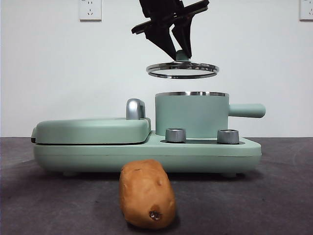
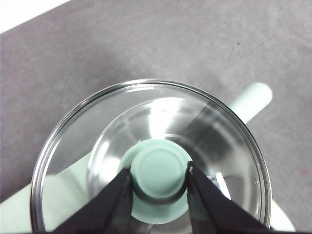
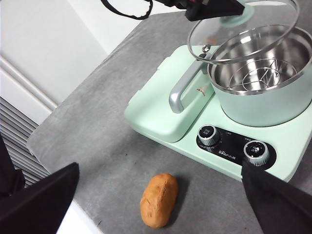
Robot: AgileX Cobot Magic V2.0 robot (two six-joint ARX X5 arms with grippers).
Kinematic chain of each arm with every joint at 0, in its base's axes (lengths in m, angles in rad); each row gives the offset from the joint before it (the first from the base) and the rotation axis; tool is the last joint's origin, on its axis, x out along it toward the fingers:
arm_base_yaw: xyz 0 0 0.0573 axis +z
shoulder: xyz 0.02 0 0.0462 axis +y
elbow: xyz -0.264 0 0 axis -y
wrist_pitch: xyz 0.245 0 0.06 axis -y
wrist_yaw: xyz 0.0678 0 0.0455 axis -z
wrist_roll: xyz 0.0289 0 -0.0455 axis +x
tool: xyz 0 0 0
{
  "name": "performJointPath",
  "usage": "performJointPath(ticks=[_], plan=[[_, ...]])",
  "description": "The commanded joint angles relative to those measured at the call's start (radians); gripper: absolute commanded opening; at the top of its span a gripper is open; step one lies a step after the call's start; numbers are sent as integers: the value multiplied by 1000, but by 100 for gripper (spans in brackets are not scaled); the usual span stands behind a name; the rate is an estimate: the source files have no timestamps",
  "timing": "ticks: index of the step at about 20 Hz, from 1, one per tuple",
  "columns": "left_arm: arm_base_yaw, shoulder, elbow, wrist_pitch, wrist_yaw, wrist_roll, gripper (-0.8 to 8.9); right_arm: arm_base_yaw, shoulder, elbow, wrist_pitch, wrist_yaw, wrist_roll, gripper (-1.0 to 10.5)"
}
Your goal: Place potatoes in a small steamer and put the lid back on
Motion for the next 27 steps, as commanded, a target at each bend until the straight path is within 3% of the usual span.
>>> performJointPath(ticks=[1,6,12,17,27], plan=[[17,-40,45,-1,-4,16,5,2,4,12,-3,8,8,590],[63,-61,45,-40,-5,33,5,12,53,12,-45,25,20,590],[161,-95,45,-55,-5,36,5,116,156,12,-51,55,40,589],[258,-97,45,-80,-4,37,5,246,245,12,-51,182,98,589],[404,-97,45,-82,-2,42,5,470,479,100,-55,352,194,589]])
